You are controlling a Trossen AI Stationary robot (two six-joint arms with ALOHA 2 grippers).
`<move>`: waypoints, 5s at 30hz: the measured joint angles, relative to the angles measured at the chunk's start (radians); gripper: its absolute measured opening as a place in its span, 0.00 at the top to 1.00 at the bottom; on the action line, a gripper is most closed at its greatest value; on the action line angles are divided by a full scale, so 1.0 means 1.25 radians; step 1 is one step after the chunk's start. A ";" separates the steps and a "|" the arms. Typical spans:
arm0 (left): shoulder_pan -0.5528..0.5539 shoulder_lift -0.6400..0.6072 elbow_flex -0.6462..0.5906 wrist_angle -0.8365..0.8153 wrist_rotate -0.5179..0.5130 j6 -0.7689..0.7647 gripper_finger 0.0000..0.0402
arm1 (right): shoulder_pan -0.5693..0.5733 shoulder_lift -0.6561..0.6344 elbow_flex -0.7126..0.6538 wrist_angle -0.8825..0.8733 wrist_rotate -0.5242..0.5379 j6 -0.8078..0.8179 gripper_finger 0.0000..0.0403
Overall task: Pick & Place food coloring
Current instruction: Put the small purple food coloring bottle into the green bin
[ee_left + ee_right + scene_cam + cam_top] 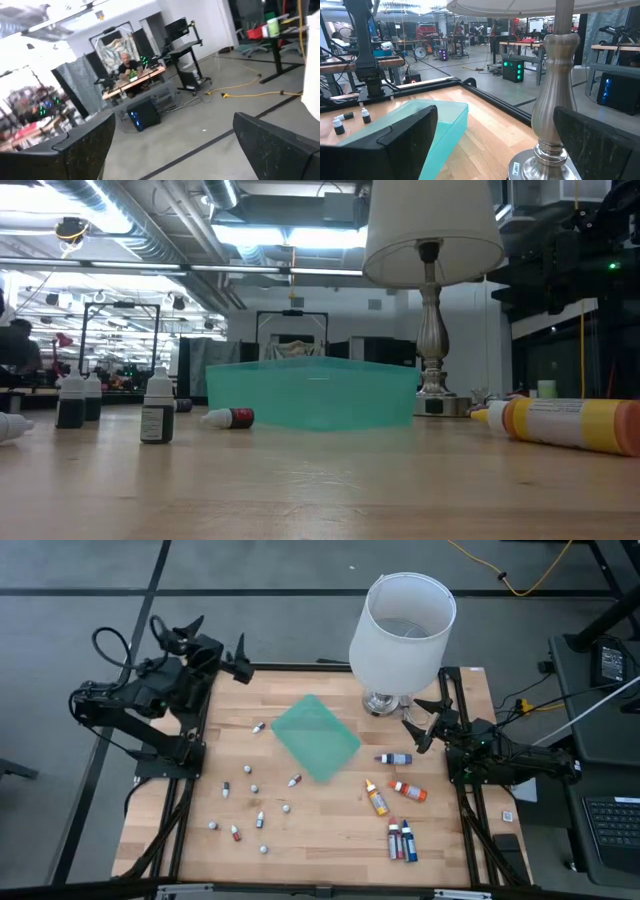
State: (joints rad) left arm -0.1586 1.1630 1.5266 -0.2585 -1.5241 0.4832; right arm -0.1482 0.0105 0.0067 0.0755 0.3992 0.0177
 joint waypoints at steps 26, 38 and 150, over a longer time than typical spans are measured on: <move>0.379 0.035 0.115 -0.735 0.664 -0.564 0.00 | 0.000 0.000 0.000 0.000 0.000 0.000 0.02; 0.481 0.006 0.052 -0.891 0.839 -0.663 0.00 | 0.000 0.000 0.000 0.000 0.000 0.000 0.02; 0.158 0.166 -1.109 0.486 0.702 -0.854 0.05 | 0.000 0.000 0.000 0.000 0.000 0.000 0.02</move>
State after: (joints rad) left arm 0.0393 1.3702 0.1406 0.3494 -0.6464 -0.5840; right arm -0.1486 0.0106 0.0067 0.0753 0.3994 0.0177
